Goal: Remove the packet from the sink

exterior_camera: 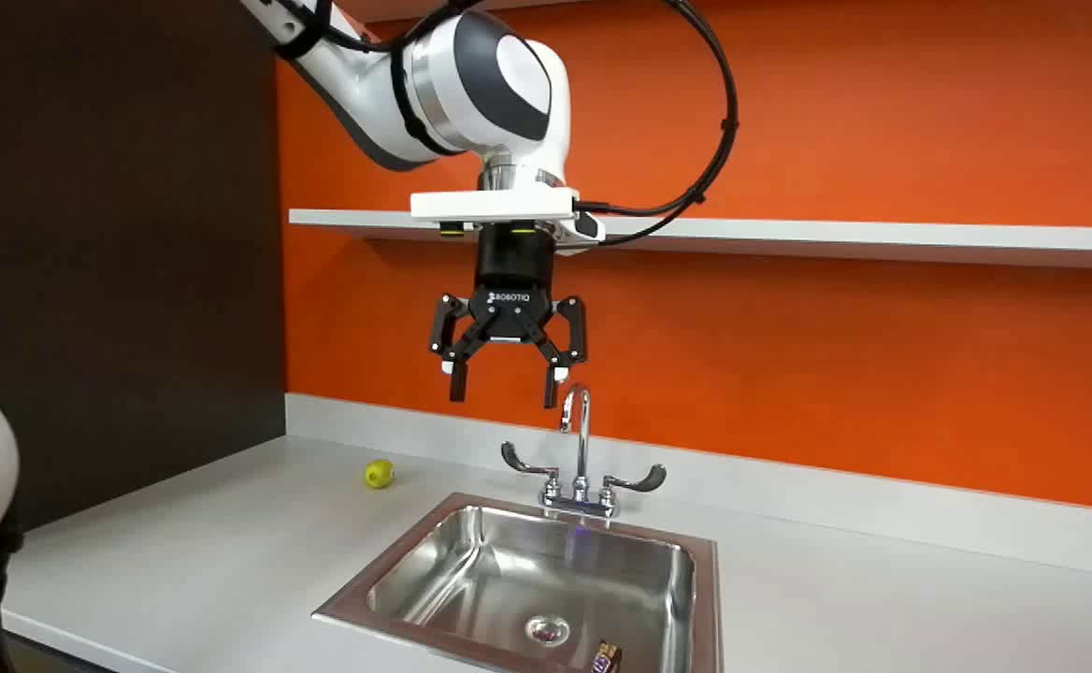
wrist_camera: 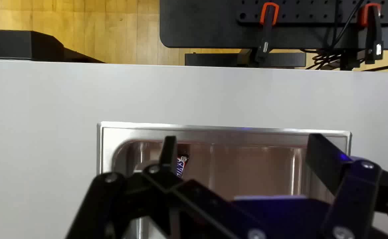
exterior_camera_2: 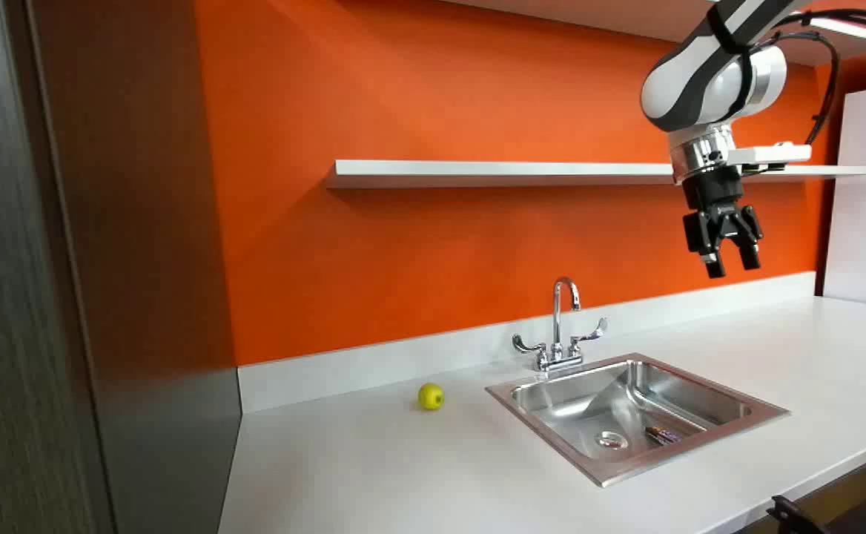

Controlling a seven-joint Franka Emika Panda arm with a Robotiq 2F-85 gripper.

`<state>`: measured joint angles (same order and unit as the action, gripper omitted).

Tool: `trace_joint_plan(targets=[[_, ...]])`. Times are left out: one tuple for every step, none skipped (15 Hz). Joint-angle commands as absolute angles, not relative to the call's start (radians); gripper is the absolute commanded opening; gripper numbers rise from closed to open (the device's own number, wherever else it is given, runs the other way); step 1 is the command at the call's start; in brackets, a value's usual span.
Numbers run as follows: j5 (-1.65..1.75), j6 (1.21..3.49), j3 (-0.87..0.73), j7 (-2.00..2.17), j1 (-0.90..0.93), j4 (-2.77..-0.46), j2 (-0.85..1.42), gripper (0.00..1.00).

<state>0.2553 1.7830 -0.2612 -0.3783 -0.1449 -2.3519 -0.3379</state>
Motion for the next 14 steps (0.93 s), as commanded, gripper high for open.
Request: trace_joint_plan(targets=[[0.253, 1.781, -0.254, -0.38, -0.153, -2.35, -0.337, 1.0], [0.25, 1.805, -0.257, -0.367, -0.155, -2.346, -0.322, 1.0], [0.247, 1.826, -0.261, -0.361, -0.157, -2.344, -0.306, 1.0], [0.241, 1.864, -0.267, -0.355, -0.159, -2.341, -0.283, 1.0], [0.242, 1.904, -0.271, -0.344, -0.162, -2.341, -0.263, 1.0], [0.237, 1.951, -0.277, -0.338, -0.164, -2.34, -0.232, 1.0], [0.24, 1.992, -0.279, -0.327, -0.167, -2.337, -0.202, 1.0], [0.237, 2.041, -0.284, -0.321, -0.169, -2.331, -0.16, 1.0], [0.233, 2.087, -0.287, -0.311, -0.172, -2.327, -0.127, 1.0], [0.229, 2.126, -0.287, -0.305, -0.175, -2.321, -0.092, 1.0], [0.222, 2.172, -0.287, -0.299, -0.178, -2.314, -0.049, 1.0], [0.212, 2.211, -0.285, -0.295, -0.181, -2.306, -0.008, 1.0], [0.201, 2.245, -0.282, -0.291, -0.185, -2.296, 0.032, 1.0], [0.186, 2.279, -0.278, -0.289, -0.188, -2.284, 0.076, 1.0]])
